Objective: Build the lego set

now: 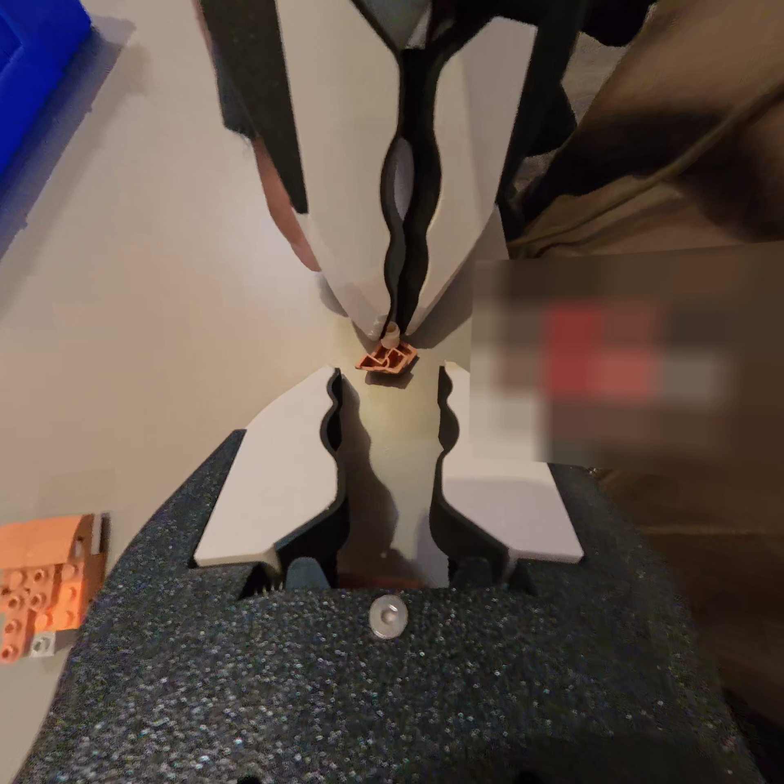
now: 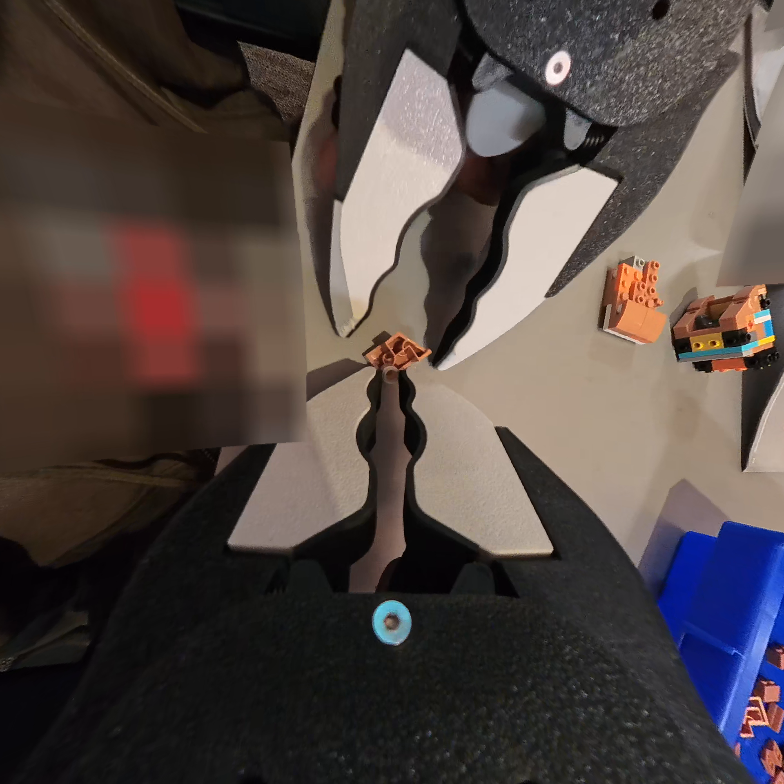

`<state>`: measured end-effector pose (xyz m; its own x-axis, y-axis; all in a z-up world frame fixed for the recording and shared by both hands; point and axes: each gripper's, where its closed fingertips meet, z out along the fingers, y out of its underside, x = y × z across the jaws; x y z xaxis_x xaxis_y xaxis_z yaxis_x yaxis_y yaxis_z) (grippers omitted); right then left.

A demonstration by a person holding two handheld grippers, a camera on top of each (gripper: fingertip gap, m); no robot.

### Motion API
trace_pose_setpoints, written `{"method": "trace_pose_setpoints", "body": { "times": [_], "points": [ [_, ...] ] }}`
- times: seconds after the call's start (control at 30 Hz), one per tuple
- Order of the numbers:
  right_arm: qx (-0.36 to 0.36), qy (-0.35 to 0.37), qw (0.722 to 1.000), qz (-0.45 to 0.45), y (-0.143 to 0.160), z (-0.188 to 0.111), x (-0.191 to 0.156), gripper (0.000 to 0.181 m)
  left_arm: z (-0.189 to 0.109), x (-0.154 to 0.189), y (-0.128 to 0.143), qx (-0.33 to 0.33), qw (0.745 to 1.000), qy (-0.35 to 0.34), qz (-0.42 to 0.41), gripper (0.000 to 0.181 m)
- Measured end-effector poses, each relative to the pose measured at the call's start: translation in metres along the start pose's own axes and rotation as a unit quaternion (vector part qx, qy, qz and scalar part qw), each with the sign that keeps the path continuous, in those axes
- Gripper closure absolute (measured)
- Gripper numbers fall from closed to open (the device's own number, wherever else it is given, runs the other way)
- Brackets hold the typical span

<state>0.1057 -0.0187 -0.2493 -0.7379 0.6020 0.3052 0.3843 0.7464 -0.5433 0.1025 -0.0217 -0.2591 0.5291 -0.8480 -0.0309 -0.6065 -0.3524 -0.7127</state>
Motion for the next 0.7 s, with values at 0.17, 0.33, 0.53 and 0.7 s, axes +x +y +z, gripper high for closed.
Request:
{"method": "trace_pose_setpoints", "body": {
  "times": [0.17, 0.33, 0.53, 0.7],
  "points": [
    [0.000, -0.002, 1.000, -0.003, -0.0001, 0.0003, 0.0004, 0.174, -0.0008, -0.0068, 0.0009, -0.004, 0.999, 0.018, 0.035, 0.140],
    [-0.003, -0.001, 1.000, -0.003, 0.0005, 0.0004, 0.0017, 0.174, 0.0035, -0.0045, -0.0027, -0.001, 0.999, 0.044, 0.028, 0.154],
    [-0.008, -0.004, 1.000, -0.006, 0.0017, -0.0012, 0.0009, 0.174, 0.0047, -0.0018, -0.0045, 0.002, 0.999, 0.046, 0.030, 0.158],
    [-0.015, -0.002, 1.000, -0.011, 0.0023, -0.0025, 0.0009, 0.174, 0.0047, -0.0008, -0.0068, 0.009, 0.999, 0.035, 0.037, 0.160]
  ]
}}
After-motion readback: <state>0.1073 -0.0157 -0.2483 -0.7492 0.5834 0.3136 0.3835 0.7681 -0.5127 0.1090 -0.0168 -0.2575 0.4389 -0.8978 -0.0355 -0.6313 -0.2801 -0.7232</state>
